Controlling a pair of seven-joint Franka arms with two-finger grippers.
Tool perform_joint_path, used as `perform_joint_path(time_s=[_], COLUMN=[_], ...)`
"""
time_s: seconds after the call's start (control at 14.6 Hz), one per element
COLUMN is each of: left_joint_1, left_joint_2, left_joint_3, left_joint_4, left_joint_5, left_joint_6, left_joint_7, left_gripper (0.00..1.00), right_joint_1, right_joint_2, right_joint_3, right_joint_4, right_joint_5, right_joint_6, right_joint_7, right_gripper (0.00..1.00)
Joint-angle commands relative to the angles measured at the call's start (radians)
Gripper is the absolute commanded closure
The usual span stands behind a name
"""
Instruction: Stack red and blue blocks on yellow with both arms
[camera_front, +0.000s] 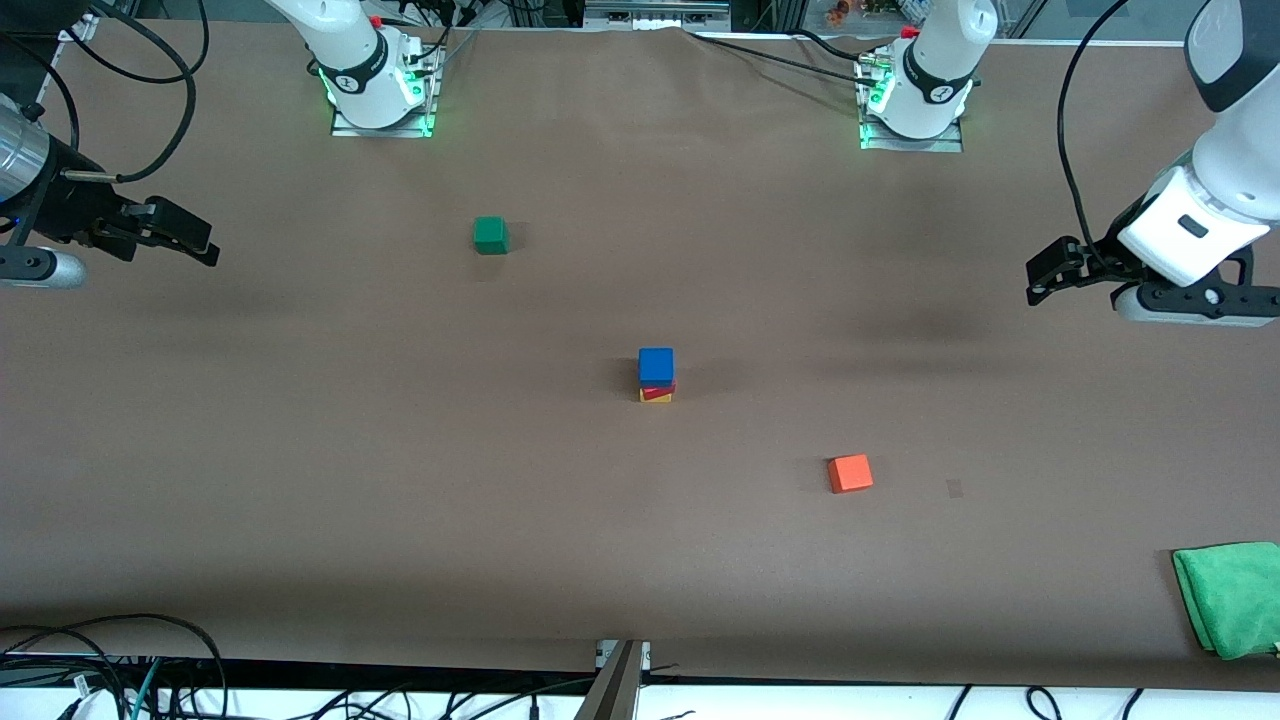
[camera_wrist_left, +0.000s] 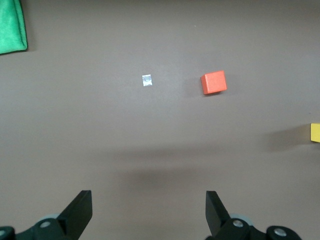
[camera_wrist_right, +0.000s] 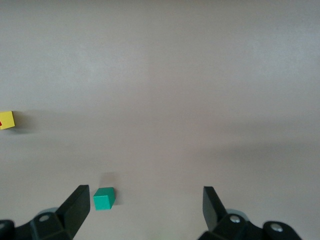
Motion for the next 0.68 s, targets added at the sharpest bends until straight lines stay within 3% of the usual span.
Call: perform_joint_path(time_s=[0.0, 0.2, 0.61], left_joint_1=[-0.012, -0.005, 0.02], left_joint_2=[-0.021, -0.012, -0.023], left_joint_3=[0.015, 0.02, 0.024], left_joint_4=[0.01, 0.096, 0.111], left_joint_5=[-0.032, -0.025, -0.032], left_joint_6=[-0.019, -0.109, -0.112], left_joint_7=[-0.019, -0.004, 0.081], left_gripper=[0.0, 0.0, 0.0], right_joint_1=[-0.006, -0.006, -0.006], right_joint_2=[-0.012, -0.011, -0.012], right_joint_3=[0.009, 0.009, 0.009], right_joint_4=[-0.006, -0.006, -0.006], right_joint_5=[-0.012, -0.012, -0.012], right_joint_6=[-0.003, -0.004, -0.004], right_joint_7=[-0.018, -0.018, -0.018], right_gripper=[0.0, 0.0, 0.0])
